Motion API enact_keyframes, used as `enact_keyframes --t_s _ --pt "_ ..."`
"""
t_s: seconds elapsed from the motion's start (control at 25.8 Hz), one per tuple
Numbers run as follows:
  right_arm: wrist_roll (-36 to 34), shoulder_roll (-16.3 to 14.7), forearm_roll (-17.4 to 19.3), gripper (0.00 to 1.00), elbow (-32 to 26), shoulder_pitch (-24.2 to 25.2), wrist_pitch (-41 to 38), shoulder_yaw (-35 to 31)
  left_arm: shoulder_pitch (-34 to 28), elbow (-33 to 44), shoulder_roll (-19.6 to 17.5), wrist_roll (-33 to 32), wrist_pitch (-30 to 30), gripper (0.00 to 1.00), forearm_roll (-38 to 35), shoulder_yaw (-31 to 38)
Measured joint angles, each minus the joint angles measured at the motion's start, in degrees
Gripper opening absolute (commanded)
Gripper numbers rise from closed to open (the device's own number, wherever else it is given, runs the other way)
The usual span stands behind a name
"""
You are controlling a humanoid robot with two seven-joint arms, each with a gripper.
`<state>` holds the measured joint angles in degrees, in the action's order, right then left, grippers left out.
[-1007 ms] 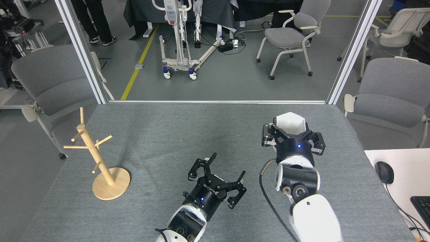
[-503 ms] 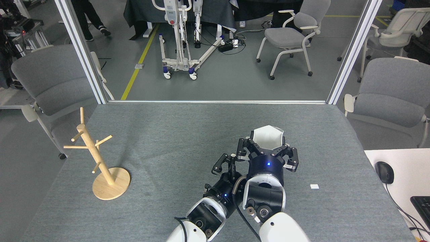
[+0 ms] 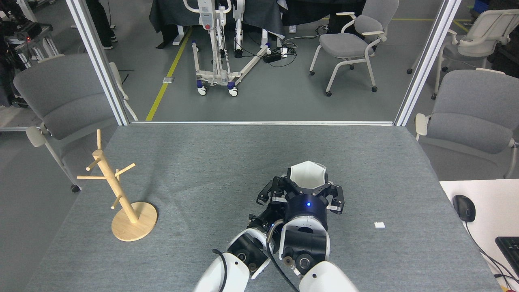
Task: Hang cup on storage rack
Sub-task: 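Grasp the cup with the left gripper and release the right gripper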
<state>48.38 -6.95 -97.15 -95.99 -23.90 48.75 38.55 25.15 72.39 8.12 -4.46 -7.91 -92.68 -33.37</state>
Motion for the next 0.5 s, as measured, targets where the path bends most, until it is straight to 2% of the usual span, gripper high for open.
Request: enact_keyframes --t_s 0.04,0.15,0.19,0.27,0.43,0.5 --pt "0.03 0.18 0.00 0.15 0.17 0.01 0.00 0.16 0.15 -0.27 0.01 -0.03 0.01 0.94 0.28 0.00" --pt "0.11 0.89 -0.06 0.14 0.56 0.33 0.03 0.93 0.39 -0.78 0.02 -0.15 0.46 0.59 0.80 -0.01" --pt "0.18 1.08 -0.09 0.14 0.58 0.48 0.11 1.14 0.43 -0.88 0.02 -0.19 1.13 0.42 0.87 -0.03" --pt "-0.21 1.41 -0.14 0.14 0.66 0.77 0.68 1.32 0.48 -0.90 0.02 -0.30 1.53 0.00 0.98 -0.07" --pt "-0.72 1.87 -0.16 0.14 0.71 1.35 1.12 1.28 0.42 -0.90 -0.02 -0.62 1.43 0.00 0.93 -0.03" --pt "-1.00 2.16 -0.17 0.18 0.71 1.55 1.15 1.06 0.36 -0.90 -0.03 -0.67 1.26 0.00 0.89 0.03"
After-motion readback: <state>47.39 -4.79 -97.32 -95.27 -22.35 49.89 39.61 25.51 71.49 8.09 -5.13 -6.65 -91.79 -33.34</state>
